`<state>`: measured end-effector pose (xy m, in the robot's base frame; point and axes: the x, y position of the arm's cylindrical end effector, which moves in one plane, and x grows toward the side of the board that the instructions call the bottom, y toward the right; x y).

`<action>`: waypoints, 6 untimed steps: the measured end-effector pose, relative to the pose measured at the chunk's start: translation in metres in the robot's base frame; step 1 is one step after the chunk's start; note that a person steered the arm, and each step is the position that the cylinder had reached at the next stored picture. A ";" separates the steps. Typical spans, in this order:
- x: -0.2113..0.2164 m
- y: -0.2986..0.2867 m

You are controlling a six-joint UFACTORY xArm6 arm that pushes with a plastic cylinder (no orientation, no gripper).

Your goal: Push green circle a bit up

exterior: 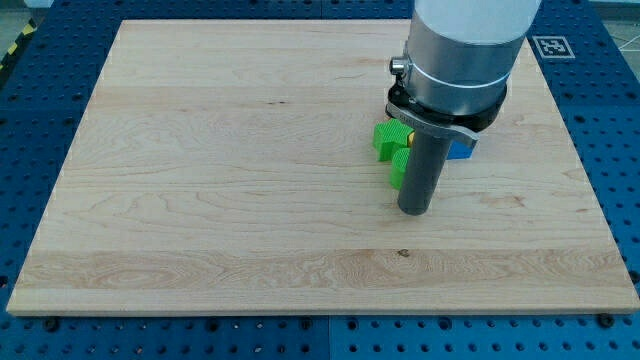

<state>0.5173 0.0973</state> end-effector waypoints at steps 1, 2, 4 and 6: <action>-0.003 0.005; -0.011 0.005; -0.019 0.005; -0.031 0.005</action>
